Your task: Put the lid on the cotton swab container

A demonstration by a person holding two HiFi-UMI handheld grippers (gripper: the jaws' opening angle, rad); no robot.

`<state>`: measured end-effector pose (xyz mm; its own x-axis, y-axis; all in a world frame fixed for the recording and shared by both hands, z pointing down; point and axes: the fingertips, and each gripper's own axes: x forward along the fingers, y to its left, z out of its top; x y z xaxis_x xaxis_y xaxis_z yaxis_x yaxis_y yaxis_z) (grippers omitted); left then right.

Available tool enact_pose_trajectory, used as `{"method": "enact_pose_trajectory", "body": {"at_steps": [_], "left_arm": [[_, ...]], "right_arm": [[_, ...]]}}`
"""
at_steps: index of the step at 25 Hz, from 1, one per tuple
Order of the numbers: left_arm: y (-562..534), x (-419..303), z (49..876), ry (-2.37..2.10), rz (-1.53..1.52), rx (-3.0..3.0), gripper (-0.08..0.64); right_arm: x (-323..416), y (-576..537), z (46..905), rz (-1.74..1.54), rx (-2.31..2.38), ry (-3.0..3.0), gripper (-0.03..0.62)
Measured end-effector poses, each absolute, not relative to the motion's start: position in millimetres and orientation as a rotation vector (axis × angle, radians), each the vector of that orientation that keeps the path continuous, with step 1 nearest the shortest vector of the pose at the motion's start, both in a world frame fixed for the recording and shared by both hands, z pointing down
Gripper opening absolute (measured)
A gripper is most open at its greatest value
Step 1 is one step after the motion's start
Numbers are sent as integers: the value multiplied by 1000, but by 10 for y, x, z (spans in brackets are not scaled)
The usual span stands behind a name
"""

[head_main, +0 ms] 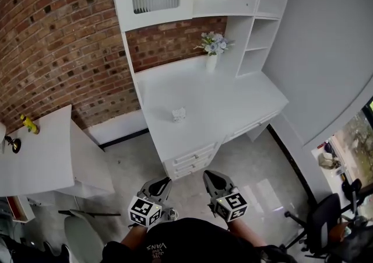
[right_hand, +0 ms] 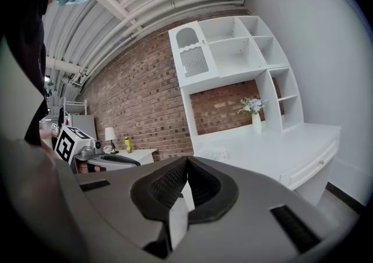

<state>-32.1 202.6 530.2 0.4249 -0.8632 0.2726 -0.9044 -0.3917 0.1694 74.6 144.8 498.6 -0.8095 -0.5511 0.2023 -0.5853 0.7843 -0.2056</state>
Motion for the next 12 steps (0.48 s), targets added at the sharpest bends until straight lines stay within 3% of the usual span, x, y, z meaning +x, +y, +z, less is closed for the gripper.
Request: {"method": "enact_pose_trajectory", "body": {"at_steps": [4, 12], "left_arm": [[1881, -557, 5328, -1479, 215, 2411, 66], [1583, -954, 5392, -1372, 267, 2461, 138]], "right_arm": [[546, 1335, 5022, 399, 959, -2823, 69], [207, 1144, 5109, 389, 1013, -2758, 119]]}}
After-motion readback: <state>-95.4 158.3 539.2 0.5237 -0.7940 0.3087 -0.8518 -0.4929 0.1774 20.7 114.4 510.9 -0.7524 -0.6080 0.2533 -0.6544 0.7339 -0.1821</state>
